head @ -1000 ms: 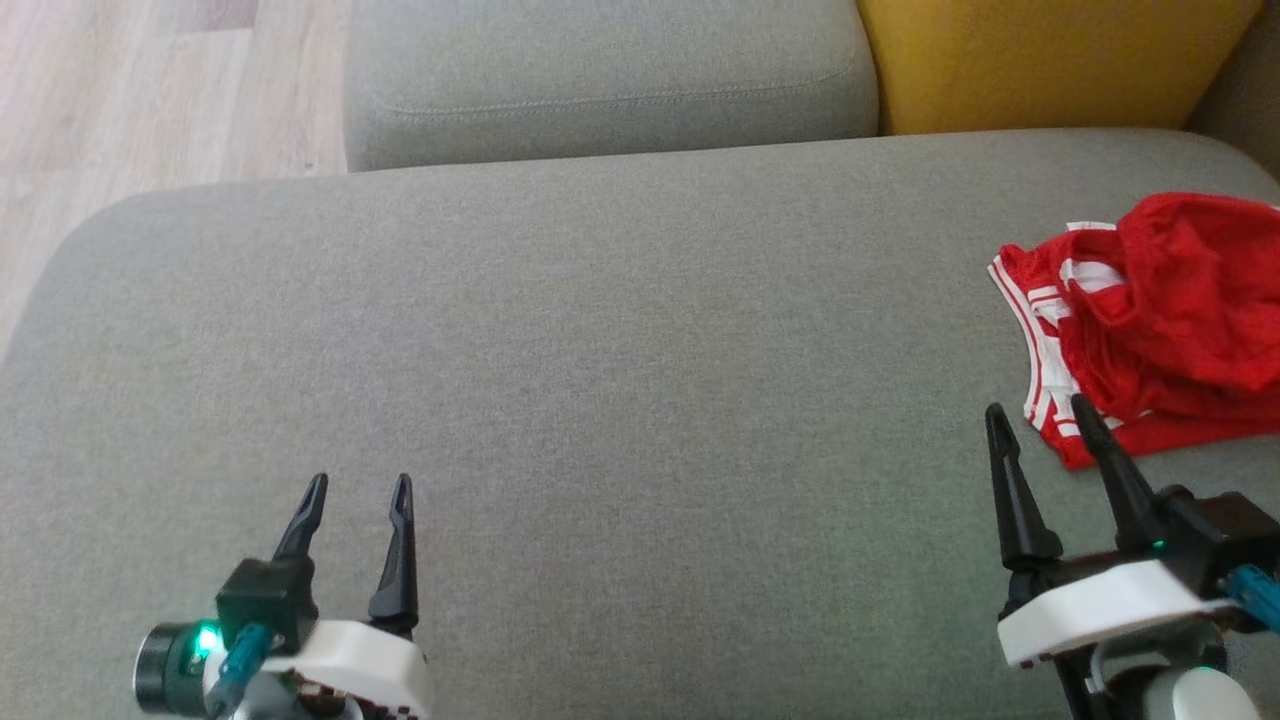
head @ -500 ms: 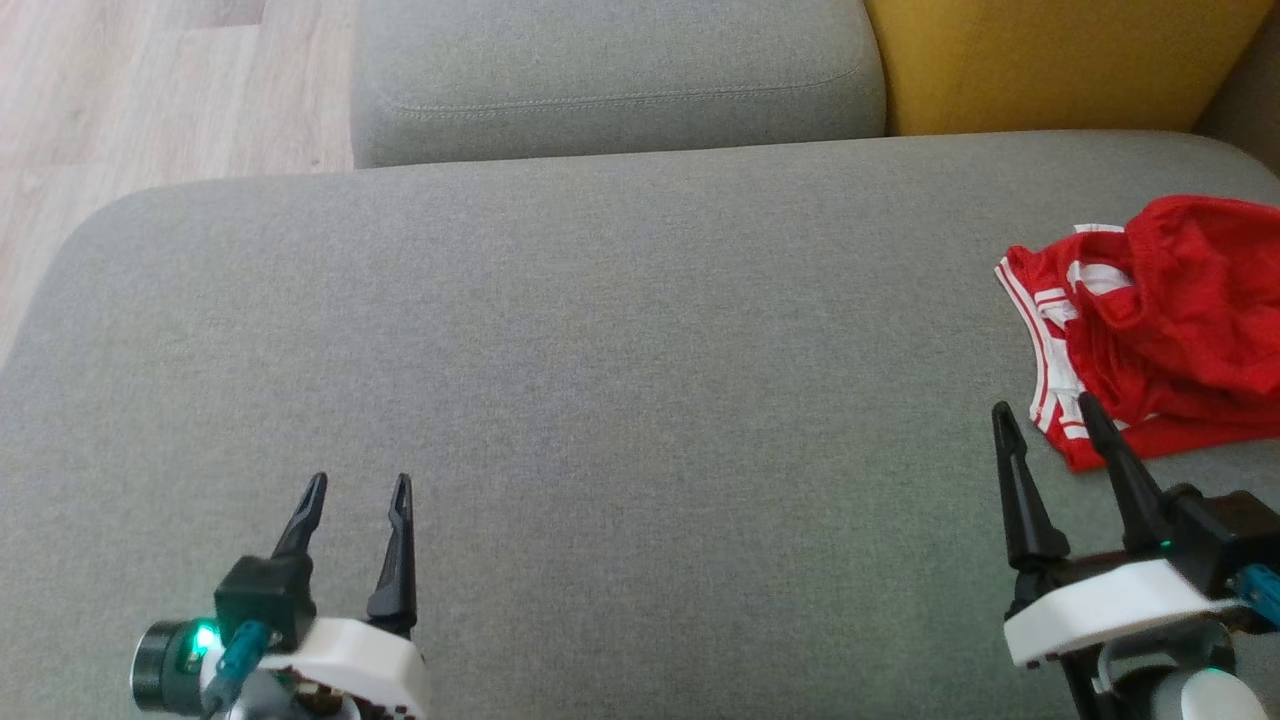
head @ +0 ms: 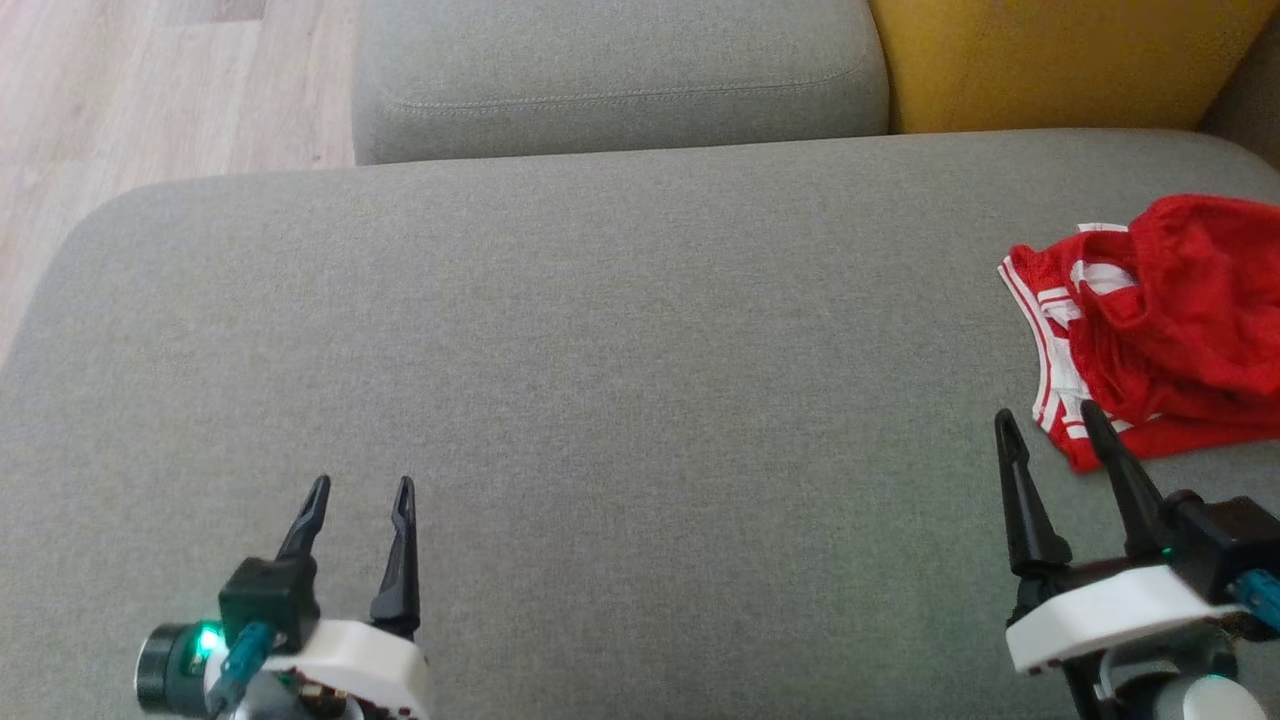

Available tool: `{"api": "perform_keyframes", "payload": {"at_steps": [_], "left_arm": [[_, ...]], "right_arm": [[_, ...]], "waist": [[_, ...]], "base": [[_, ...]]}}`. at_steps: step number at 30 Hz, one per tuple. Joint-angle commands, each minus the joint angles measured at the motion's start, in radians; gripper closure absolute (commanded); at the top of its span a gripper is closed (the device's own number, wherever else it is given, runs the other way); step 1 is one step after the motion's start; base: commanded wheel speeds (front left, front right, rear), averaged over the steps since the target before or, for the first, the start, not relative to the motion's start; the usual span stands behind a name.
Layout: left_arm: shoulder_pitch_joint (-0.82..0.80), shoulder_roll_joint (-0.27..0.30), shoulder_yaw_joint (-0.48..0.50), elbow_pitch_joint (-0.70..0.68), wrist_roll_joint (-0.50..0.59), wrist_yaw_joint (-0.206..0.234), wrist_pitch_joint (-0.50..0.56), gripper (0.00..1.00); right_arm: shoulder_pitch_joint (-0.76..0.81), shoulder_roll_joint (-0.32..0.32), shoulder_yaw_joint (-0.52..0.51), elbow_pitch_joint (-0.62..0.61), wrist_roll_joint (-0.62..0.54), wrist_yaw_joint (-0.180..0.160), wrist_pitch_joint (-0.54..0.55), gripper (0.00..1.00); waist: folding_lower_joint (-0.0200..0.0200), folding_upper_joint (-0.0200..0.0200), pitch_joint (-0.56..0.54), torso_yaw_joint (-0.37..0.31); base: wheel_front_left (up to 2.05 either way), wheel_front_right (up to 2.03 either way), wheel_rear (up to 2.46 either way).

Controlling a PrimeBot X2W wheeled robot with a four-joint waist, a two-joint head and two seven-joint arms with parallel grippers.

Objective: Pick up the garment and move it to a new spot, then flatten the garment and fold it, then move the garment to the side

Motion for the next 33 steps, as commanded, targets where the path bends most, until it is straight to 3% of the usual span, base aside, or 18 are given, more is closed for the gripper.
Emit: {"api": "perform_keyframes", "payload": {"at_steps": [1, 8, 9, 12, 33], "left_arm": [[-0.05, 0.017, 0.029, -0.028, -0.005, 0.007, -0.011, 0.0], [-0.054, 0.015, 0.026, -0.03, -0.005, 0.013, -0.02, 0.0], [-0.001, 0.0, -0.013, 0.0, 0.0, 0.008, -0.01, 1.0], [0.011, -0.014, -0.022, 0.048, 0.0, 0.007, -0.008, 1.0], [-0.026, -0.032, 0.042, 0.08, -0.257, -0.058, 0.023, 1.0]], "right_arm": [[-0.028, -0.004, 0.022, -0.046, -0.004, 0.007, 0.005, 0.0], [-0.028, -0.004, 0.022, -0.048, -0.001, 0.007, 0.008, 0.0], [0.0, 0.0, 0.0, -0.004, 0.0, 0.0, 0.007, 1.0], [0.005, 0.0, 0.002, 0.049, 0.0, -0.001, 0.007, 1.0], [-0.037, -0.016, 0.004, 0.108, 0.278, 0.001, -0.003, 1.0]], "waist": [[0.0001, 0.0, 0.001, 0.0], [0.0001, 0.0, 0.006, 0.003], [0.0001, 0.0, 0.006, 0.003], [0.0001, 0.0, 0.007, 0.003], [0.0001, 0.0, 0.006, 0.0]], "base": [[0.0, 0.0, 0.0], [0.0, 0.0, 0.0], [0.0, 0.0, 0.0], [0.0, 0.0, 0.0], [0.0, 0.0, 0.0]]}}
